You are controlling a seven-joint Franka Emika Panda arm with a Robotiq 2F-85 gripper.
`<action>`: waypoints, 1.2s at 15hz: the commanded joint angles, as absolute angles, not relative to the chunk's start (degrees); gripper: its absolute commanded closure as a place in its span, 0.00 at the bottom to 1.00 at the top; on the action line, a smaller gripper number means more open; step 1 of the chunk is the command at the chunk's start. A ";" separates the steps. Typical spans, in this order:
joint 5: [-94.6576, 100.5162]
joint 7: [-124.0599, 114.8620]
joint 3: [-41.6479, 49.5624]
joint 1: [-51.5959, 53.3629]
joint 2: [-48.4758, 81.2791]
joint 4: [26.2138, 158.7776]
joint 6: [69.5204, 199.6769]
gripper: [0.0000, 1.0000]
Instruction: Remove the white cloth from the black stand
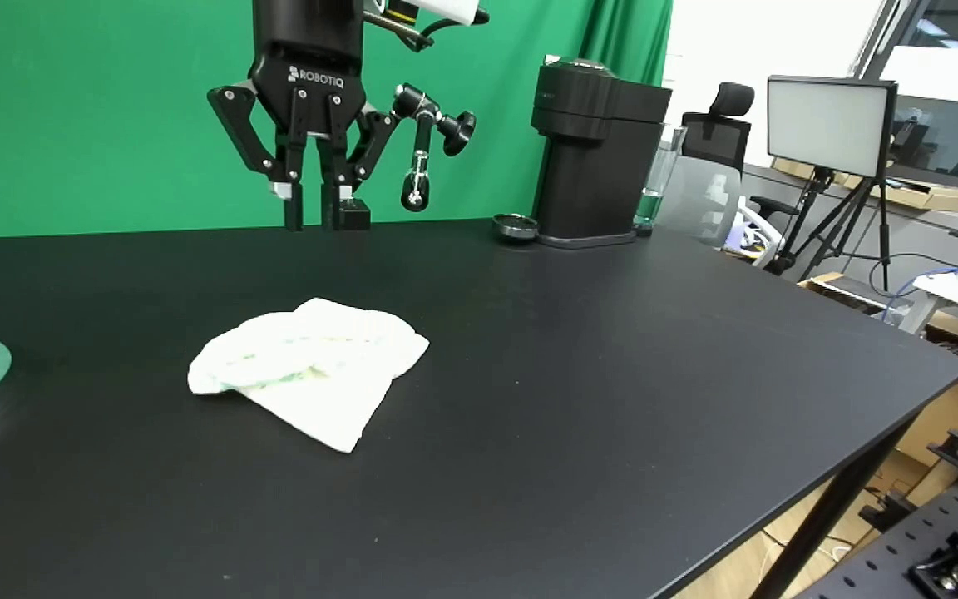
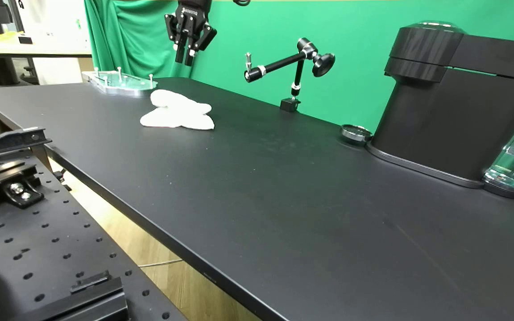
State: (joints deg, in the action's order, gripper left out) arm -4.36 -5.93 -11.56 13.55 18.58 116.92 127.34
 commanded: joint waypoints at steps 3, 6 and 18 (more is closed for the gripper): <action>-2.16 0.00 -11.65 13.26 14.49 122.01 122.69 0.25; 2.77 1.12 -11.19 13.79 11.44 126.06 124.25 0.05; 20.00 -2.85 -11.24 12.61 -4.18 143.26 145.15 0.00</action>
